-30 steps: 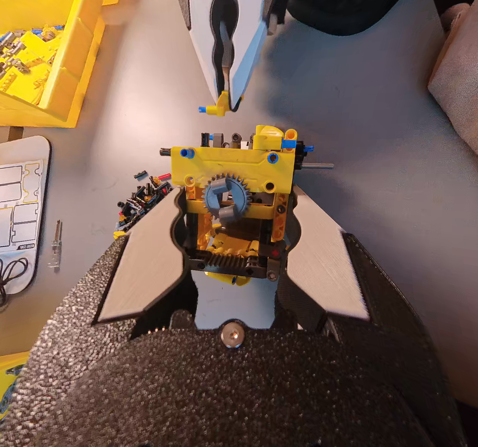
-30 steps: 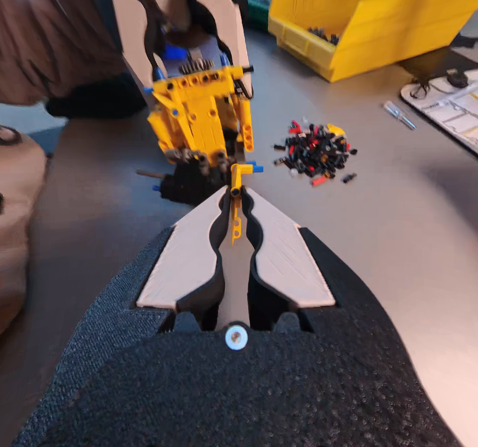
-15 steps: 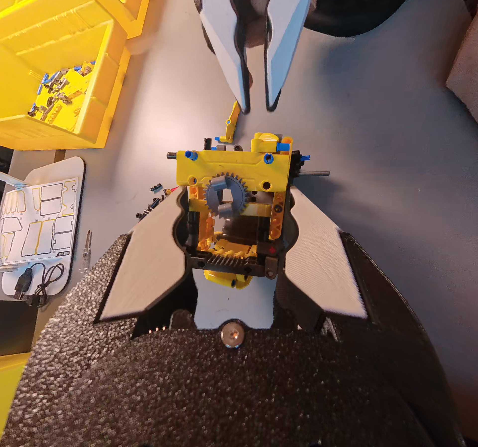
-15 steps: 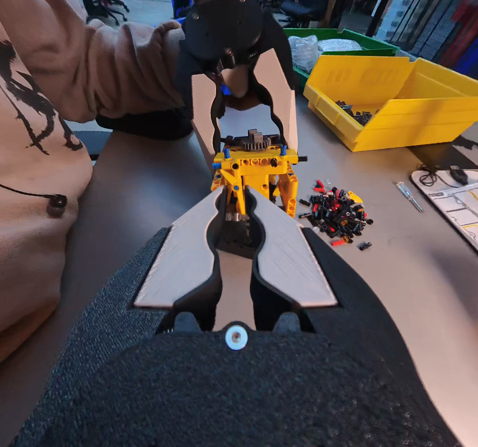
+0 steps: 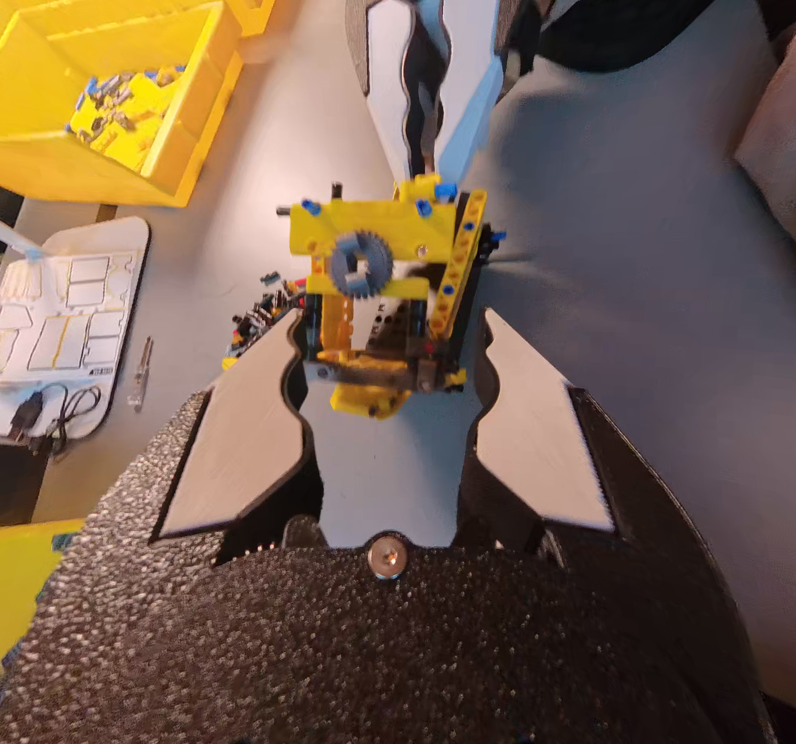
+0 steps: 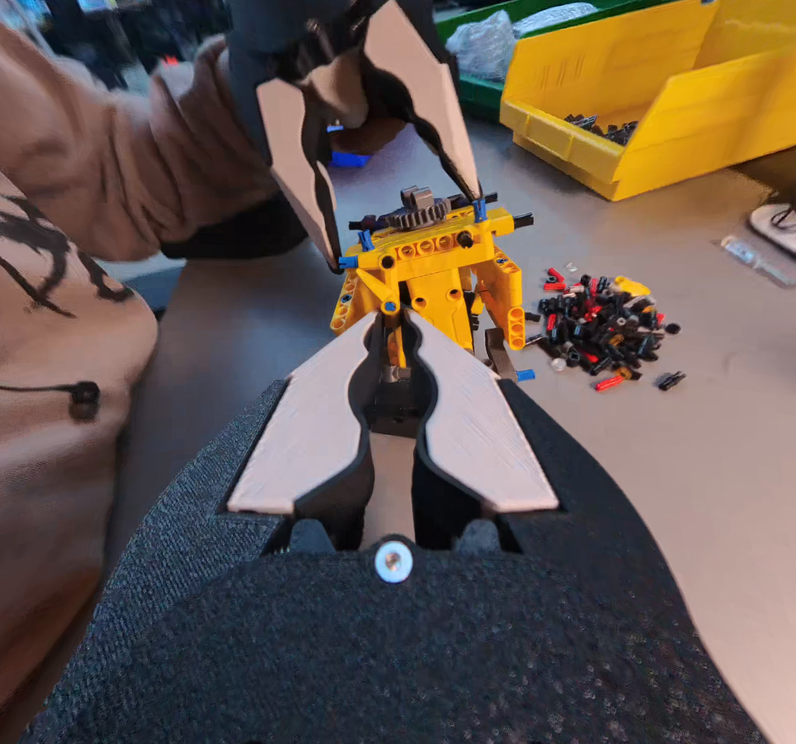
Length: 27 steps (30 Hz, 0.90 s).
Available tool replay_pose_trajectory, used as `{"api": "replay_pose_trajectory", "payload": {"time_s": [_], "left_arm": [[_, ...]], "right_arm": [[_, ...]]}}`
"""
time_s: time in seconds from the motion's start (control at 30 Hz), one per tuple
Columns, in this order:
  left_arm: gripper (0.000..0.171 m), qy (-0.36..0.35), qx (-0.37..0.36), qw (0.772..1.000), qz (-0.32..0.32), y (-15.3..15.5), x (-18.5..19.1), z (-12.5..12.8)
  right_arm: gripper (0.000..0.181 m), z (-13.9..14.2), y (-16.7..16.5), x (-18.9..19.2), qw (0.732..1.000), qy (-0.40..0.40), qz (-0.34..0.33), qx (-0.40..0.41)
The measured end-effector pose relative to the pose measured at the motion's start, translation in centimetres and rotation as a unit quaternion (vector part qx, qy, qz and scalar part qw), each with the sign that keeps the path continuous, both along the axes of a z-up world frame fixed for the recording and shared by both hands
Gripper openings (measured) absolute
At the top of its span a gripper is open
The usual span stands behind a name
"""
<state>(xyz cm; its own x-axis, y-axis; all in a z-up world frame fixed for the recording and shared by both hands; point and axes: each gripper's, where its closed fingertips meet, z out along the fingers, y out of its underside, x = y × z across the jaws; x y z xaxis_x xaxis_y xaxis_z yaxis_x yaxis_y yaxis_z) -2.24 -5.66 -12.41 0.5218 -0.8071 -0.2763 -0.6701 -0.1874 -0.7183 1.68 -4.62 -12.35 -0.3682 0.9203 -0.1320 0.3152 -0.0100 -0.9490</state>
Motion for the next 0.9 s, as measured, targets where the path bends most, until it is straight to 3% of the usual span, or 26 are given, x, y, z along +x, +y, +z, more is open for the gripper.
{"api": "replay_pose_trajectory", "payload": {"time_s": [0.17,0.27,0.37,0.57,0.67,0.77,0.9], "left_arm": [[0.095,-0.070,-0.018,0.996,0.057,0.2,-1.8,-1.0],[0.098,-0.189,-0.071,0.978,0.061,0.2,-0.5,-1.7],[0.100,-0.220,-0.087,0.970,0.056,0.4,0.3,-2.3],[0.087,-0.245,-0.080,0.965,0.044,0.4,0.5,-1.2],[0.087,-0.221,-0.070,0.972,0.047,0.3,0.3,-1.5],[0.085,-0.246,-0.075,0.966,0.036,-0.1,0.5,-0.5],[0.082,-0.273,-0.086,0.958,0.026,-0.4,0.6,0.1]], "right_arm": [[0.006,1.2,1.2,0.1,0.975,-0.014,-0.004,-0.220],[0.007,1.7,1.4,0.1,0.955,-0.015,0.003,-0.297],[0.005,2.3,1.4,0.3,0.934,-0.010,0.017,-0.355],[0.006,3.8,1.5,1.0,0.936,0.017,0.040,-0.349],[0.006,3.9,1.2,1.0,0.963,0.019,0.037,-0.267],[0.006,4.3,1.0,1.2,0.957,0.021,0.051,-0.284],[0.006,3.7,0.8,1.6,0.973,0.009,0.057,-0.221]]}}
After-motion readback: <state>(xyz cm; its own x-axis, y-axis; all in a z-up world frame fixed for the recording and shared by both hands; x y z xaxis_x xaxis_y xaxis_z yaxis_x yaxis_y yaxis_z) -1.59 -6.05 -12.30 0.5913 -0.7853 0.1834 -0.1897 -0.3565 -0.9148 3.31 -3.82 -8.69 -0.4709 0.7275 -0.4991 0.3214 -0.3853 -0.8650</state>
